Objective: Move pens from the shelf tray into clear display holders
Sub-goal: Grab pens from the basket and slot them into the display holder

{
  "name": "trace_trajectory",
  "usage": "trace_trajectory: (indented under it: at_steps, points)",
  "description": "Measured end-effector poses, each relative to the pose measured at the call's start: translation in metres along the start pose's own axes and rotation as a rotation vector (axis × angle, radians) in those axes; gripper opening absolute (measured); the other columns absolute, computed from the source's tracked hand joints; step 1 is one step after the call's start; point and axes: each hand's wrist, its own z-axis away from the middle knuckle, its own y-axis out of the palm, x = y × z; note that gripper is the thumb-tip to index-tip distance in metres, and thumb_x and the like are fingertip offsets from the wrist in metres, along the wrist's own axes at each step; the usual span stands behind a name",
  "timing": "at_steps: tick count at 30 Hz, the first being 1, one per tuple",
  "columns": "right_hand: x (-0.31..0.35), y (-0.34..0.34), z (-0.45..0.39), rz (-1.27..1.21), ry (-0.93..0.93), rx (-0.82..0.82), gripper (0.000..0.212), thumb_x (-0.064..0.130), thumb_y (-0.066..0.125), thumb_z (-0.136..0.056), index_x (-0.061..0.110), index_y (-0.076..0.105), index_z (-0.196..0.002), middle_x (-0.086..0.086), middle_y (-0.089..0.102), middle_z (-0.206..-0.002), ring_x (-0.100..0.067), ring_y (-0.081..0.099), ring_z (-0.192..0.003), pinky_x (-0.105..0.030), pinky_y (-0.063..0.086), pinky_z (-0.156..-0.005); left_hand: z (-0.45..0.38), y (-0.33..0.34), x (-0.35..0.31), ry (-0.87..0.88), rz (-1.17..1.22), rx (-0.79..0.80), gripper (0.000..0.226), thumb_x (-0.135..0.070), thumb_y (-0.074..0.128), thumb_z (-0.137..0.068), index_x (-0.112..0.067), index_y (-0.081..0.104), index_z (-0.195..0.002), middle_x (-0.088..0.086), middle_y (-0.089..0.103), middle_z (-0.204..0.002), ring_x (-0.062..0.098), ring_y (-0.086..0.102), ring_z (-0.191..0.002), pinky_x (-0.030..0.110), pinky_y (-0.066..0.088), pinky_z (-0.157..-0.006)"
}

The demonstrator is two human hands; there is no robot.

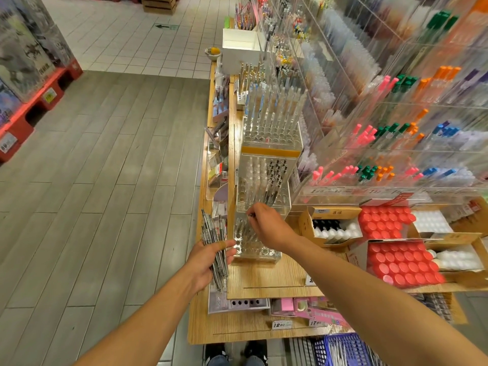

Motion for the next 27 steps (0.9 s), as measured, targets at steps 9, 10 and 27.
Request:
trace_trajectory:
  at_steps: [9, 10, 27]
  points:
    - [0.001, 0.005, -0.002, 0.059, 0.012, 0.001, 0.017, 0.02, 0.039, -0.103, 0.009, 0.05, -0.11, -0.006, 0.055, -0.106, -0.023, 0.054, -0.093, -0.035, 0.046, -0.079, -0.003, 0.0, 0.0, -0.019, 0.027, 0.011, 0.021, -0.001, 0.066, -0.09, 0.007, 0.068, -0.109, 0.021, 0.075, -0.101, 0.022, 0.075, -0.078, 0.027, 0.06, -0.059]
    - [-0.001, 0.007, -0.002, 0.07, 0.009, 0.009, 0.016, 0.02, 0.041, -0.103, 0.009, 0.051, -0.109, -0.007, 0.055, -0.107, -0.024, 0.054, -0.095, -0.034, 0.045, -0.079, -0.003, 0.0, 0.0, -0.021, 0.029, 0.012, 0.022, -0.002, 0.066, -0.09, 0.007, 0.068, -0.11, 0.02, 0.075, -0.101, 0.022, 0.075, -0.078, 0.027, 0.06, -0.059]
    - [0.016, 0.016, -0.005, -0.17, 0.136, 0.007, 0.03, 0.021, 0.057, -0.095, 0.014, 0.061, -0.124, -0.001, 0.061, -0.105, -0.018, 0.06, -0.093, -0.025, 0.047, -0.077, 0.001, 0.006, 0.002, -0.002, 0.041, 0.052, 0.033, 0.004, 0.069, -0.085, 0.011, 0.061, -0.116, 0.022, 0.075, -0.094, 0.024, 0.074, -0.072, 0.029, 0.061, -0.058]
